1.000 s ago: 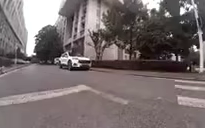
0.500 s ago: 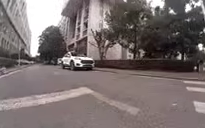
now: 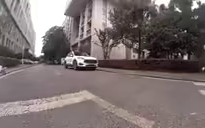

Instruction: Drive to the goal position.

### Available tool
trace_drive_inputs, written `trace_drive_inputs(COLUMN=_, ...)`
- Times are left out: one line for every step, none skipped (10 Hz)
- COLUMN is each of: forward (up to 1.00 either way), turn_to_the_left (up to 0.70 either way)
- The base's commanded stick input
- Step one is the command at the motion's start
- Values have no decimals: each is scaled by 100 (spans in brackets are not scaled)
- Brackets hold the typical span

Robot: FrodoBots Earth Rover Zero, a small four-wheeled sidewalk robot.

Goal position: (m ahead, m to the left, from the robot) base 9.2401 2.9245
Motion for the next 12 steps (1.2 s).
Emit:
trace_drive_inputs(forward=70, turn_to_the_left=14)
trace_drive_inputs(forward=70, turn_to_the_left=14)
trace_drive_inputs(forward=70, turn_to_the_left=14)
trace_drive_inputs(forward=70, turn_to_the_left=14)
trace_drive_inputs(forward=70, turn_to_the_left=14)
trace_drive_inputs(forward=70, turn_to_the_left=14)
trace_drive_inputs(forward=70, turn_to_the_left=14)
trace_drive_inputs(forward=70, turn_to_the_left=14)
trace_drive_inputs(forward=70, turn_to_the_left=14)
trace_drive_inputs(forward=70, turn_to_the_left=14)
trace_drive_inputs(forward=70, turn_to_the_left=14)
trace_drive_inputs(forward=70, turn_to_the_left=14)
